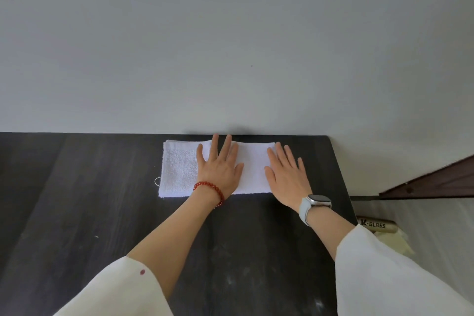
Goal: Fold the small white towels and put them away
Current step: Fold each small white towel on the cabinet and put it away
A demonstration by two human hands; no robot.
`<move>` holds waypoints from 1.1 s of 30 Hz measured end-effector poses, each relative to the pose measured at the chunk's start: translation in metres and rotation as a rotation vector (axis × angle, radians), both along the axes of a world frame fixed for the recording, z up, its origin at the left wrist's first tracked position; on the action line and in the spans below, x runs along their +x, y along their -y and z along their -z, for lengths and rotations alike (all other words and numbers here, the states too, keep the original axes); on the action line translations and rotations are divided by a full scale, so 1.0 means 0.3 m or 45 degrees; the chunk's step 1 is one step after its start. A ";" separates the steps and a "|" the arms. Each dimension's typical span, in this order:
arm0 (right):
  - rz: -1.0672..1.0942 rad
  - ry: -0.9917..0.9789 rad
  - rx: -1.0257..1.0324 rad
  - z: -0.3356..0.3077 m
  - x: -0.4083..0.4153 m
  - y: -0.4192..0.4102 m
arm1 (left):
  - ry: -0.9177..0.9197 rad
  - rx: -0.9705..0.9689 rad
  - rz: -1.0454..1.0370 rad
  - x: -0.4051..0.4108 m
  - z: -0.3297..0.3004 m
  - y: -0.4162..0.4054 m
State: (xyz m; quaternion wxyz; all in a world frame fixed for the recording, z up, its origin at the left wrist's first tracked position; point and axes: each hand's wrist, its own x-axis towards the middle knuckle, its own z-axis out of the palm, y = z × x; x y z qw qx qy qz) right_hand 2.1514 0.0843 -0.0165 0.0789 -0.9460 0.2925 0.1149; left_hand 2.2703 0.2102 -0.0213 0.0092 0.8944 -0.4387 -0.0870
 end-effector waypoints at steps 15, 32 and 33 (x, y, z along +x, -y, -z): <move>0.541 0.841 0.322 -0.587 -0.954 0.090 | -0.425 -0.738 0.190 -0.797 -0.578 0.173; 1.972 1.192 -0.081 -0.704 -3.459 -0.550 | -1.047 -0.516 1.452 -3.327 -0.745 0.184; 2.034 1.189 -0.106 -0.708 -3.542 -0.591 | -1.054 -0.492 1.520 -3.424 -0.747 0.172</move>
